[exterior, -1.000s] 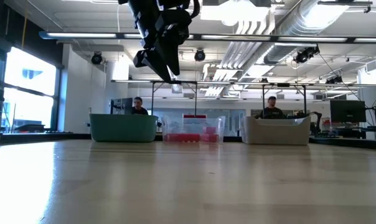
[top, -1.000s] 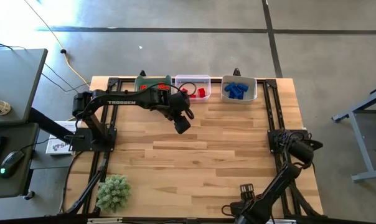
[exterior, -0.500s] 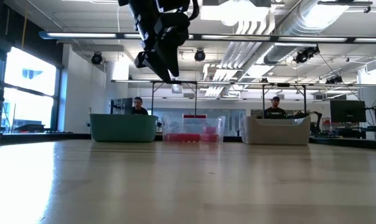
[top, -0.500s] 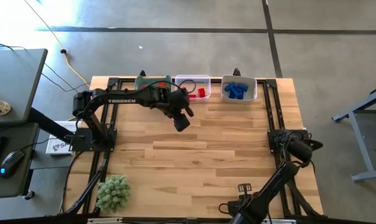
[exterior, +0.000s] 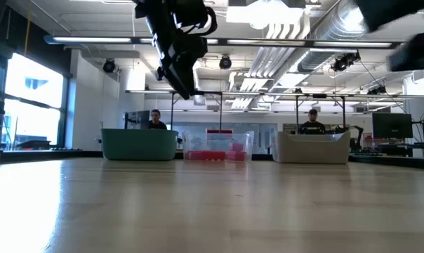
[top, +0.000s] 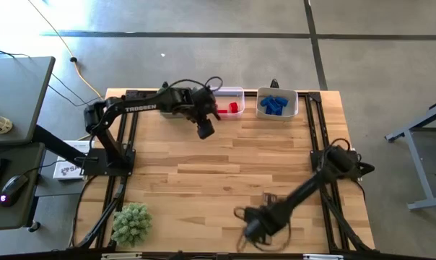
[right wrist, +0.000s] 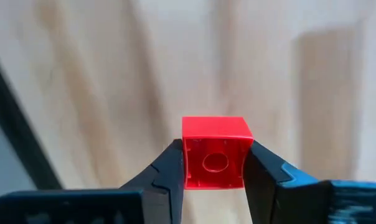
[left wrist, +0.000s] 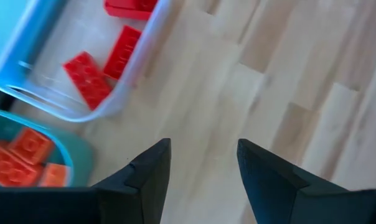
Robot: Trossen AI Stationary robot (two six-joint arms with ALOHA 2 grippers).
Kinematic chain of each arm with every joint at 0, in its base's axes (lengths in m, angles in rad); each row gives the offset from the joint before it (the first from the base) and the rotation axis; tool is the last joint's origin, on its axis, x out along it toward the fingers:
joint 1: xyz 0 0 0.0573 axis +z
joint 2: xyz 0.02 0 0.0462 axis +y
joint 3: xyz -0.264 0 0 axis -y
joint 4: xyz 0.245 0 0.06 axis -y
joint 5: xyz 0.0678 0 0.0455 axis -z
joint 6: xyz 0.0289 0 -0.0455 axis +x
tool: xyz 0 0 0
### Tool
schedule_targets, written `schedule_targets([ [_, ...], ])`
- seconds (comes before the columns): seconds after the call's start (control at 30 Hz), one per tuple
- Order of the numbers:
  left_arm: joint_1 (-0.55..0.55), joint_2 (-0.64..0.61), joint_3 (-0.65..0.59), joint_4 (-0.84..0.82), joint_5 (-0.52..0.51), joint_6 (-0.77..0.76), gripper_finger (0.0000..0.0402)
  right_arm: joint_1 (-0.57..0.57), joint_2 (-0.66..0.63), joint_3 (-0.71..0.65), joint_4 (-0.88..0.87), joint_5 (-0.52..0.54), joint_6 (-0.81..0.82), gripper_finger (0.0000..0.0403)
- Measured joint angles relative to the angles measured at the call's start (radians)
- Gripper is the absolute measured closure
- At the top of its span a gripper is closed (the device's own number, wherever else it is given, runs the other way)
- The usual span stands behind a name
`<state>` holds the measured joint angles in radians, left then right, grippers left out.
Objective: Sort & place blocks by color
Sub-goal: Put the red game piece into the transparent bin
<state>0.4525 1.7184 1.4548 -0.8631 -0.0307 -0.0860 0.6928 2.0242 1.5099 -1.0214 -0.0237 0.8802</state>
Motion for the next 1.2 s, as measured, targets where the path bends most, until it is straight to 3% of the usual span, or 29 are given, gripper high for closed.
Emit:
schedule_targets([
  [0.33,0.139,0.000,0.000,0.009,0.014,0.206,0.0234,-0.283,-0.049,0.000,0.003,0.052,-0.088,0.0306],
  [0.67,0.280,0.000,0.000,0.037,0.192,0.213,0.0234,-0.559,-0.051,0.000,0.055,0.072,-0.170,0.0306],
  [1.2,0.367,-0.116,0.001,0.047,0.231,0.208,0.0234,-0.921,-0.053,0.101,0.241,0.082,-0.628,0.0306],
])
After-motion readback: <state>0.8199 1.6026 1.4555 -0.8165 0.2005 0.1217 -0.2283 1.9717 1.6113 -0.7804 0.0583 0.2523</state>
